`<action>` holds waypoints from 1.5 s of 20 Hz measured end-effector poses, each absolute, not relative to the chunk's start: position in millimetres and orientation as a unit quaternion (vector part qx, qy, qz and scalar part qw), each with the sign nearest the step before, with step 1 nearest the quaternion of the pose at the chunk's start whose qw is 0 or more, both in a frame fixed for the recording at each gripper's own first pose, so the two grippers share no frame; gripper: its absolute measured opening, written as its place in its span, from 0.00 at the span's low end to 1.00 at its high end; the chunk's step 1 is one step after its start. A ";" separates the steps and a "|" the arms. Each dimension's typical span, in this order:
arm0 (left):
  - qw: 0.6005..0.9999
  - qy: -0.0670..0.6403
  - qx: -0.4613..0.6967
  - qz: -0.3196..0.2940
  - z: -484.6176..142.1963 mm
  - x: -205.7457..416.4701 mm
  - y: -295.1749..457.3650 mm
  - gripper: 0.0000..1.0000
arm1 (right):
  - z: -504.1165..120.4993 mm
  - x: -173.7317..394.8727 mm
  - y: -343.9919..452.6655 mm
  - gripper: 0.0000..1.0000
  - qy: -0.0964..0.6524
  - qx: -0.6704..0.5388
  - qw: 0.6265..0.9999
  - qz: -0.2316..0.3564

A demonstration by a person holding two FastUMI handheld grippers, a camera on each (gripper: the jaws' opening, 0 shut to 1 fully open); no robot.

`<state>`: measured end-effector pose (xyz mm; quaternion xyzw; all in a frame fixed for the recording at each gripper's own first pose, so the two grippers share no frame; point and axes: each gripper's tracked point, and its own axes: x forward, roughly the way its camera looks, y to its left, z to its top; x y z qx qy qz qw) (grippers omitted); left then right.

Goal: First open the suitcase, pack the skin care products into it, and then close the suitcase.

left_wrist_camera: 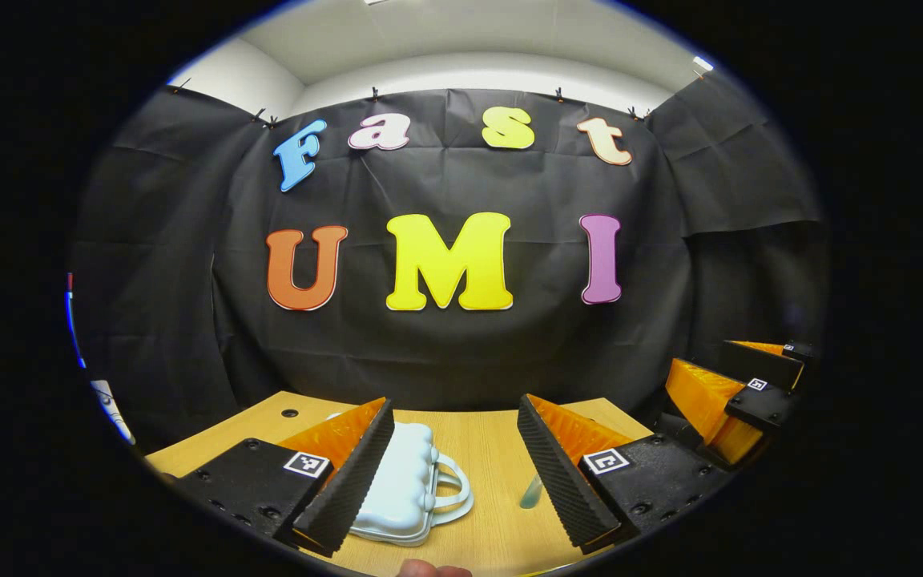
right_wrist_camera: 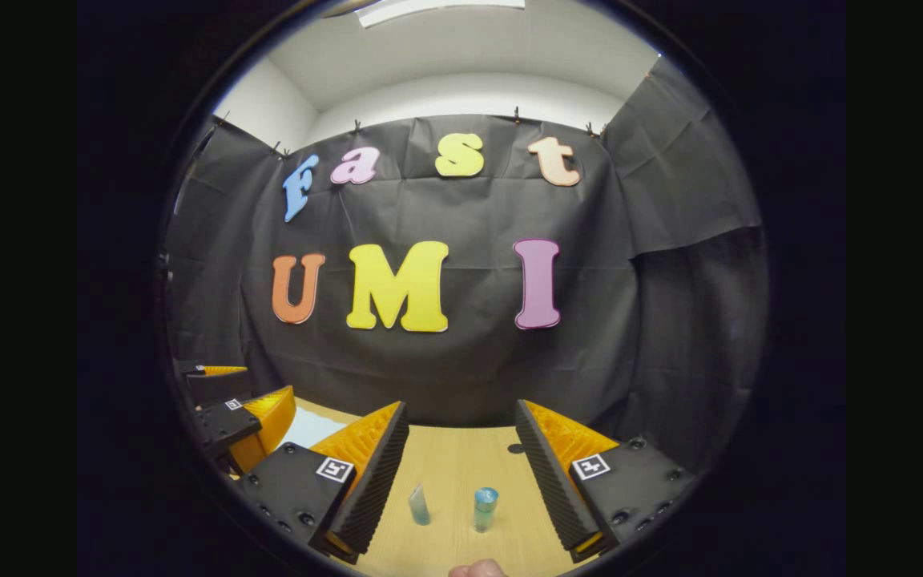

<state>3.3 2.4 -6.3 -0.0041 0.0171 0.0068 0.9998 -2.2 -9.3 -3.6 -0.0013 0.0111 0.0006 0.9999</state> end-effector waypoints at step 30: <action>0.820 0.310 0.453 -0.160 -244.0 78.7 11.6 0.96 | -37.4 -12.1 -132.5 0.79 0.057 -0.006 0.993 -0.102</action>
